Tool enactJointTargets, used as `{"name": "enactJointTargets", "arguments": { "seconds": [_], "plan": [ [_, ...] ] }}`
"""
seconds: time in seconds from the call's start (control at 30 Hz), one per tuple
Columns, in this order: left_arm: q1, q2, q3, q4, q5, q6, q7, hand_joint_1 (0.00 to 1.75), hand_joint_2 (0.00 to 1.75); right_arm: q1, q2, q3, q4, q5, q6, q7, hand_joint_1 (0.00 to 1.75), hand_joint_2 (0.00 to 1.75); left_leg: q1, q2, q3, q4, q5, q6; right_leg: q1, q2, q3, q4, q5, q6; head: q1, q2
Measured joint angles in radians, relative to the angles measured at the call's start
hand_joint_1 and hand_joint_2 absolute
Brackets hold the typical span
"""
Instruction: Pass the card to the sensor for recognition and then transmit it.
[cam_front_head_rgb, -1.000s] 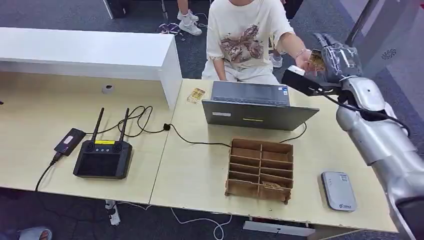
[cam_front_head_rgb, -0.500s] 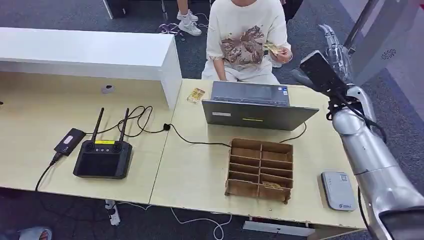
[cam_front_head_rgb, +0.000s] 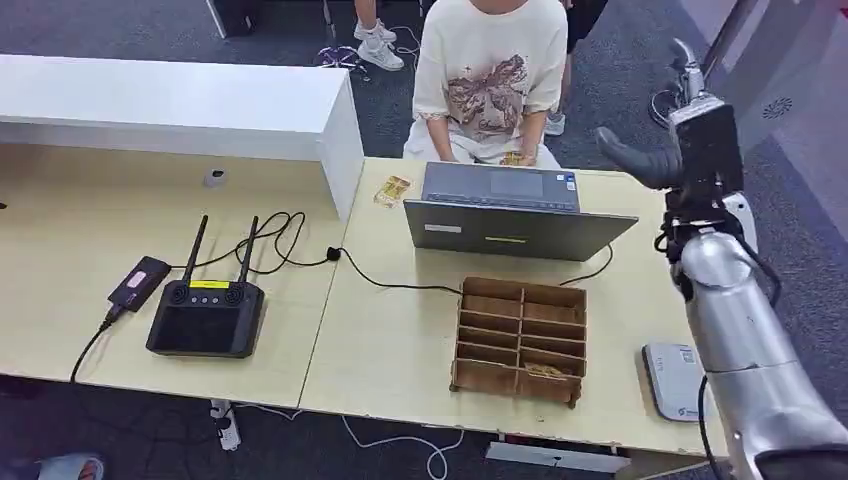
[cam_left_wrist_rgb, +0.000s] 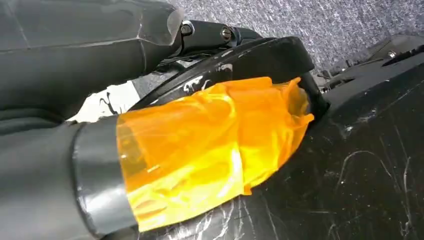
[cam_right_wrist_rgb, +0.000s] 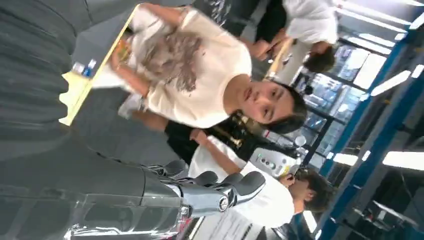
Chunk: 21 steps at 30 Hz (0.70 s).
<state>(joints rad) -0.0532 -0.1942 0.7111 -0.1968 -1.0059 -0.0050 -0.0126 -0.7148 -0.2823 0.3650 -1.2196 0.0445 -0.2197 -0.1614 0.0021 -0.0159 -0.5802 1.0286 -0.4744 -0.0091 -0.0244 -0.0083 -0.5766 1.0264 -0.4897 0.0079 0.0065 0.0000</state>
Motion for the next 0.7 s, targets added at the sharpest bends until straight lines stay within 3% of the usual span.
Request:
{"name": "enactJointTargets", "arguments": {
  "seconds": [0.17,0.27,0.47,0.5,0.53,0.57,0.7],
  "plan": [
    [0.003,0.000,0.007,0.000,0.000,0.006,-0.011,0.00,0.00,0.086,-0.002,-0.054,-0.112,-0.126,0.006,-0.063,0.00,1.75,0.000,0.000,0.000,0.000,0.000,0.000,0.000,0.000,0.000,0.000,0.000,0.000,0.000,0.000],
    [0.005,-0.001,0.012,0.000,0.000,0.011,-0.015,0.00,0.00,0.136,-0.012,-0.080,-0.184,-0.128,-0.007,-0.109,0.00,1.75,0.000,0.000,0.000,0.000,0.000,0.000,0.000,0.000,0.000,0.000,0.000,0.000,0.000,0.000],
    [0.009,-0.005,0.019,0.000,0.005,0.022,-0.024,0.00,0.00,0.221,-0.035,-0.116,-0.277,-0.212,0.015,-0.085,0.00,1.75,0.000,0.001,0.000,0.000,0.000,0.000,0.000,0.000,-0.001,0.000,0.000,0.000,0.000,0.000],
    [0.010,-0.007,0.026,0.000,0.012,0.026,-0.027,0.00,0.00,0.243,-0.055,-0.129,-0.306,-0.289,0.047,-0.056,0.00,0.00,0.000,0.000,0.000,0.000,0.000,0.000,0.000,-0.001,0.000,-0.001,0.000,0.000,0.001,0.000],
    [0.010,-0.007,0.032,0.000,0.017,0.026,-0.028,0.00,0.00,0.263,-0.071,-0.137,-0.323,-0.349,0.070,-0.039,0.00,0.00,0.000,-0.001,-0.001,0.000,0.000,0.000,0.000,-0.002,-0.001,-0.001,0.000,0.000,0.000,0.000],
    [0.010,-0.008,0.037,0.000,0.019,0.026,-0.029,0.00,0.00,0.275,-0.087,-0.145,-0.338,-0.399,0.082,-0.028,0.00,1.75,0.000,-0.001,-0.002,0.000,0.000,0.000,0.000,-0.002,-0.001,-0.001,0.000,0.000,0.001,0.000],
    [0.010,-0.011,0.049,0.000,0.032,0.036,-0.029,0.00,0.00,0.338,-0.150,-0.184,-0.398,-0.485,0.074,0.026,0.00,1.75,0.000,0.000,-0.001,0.000,0.000,0.000,0.000,-0.001,-0.002,-0.001,0.000,0.000,0.000,0.000]
  ]
}}
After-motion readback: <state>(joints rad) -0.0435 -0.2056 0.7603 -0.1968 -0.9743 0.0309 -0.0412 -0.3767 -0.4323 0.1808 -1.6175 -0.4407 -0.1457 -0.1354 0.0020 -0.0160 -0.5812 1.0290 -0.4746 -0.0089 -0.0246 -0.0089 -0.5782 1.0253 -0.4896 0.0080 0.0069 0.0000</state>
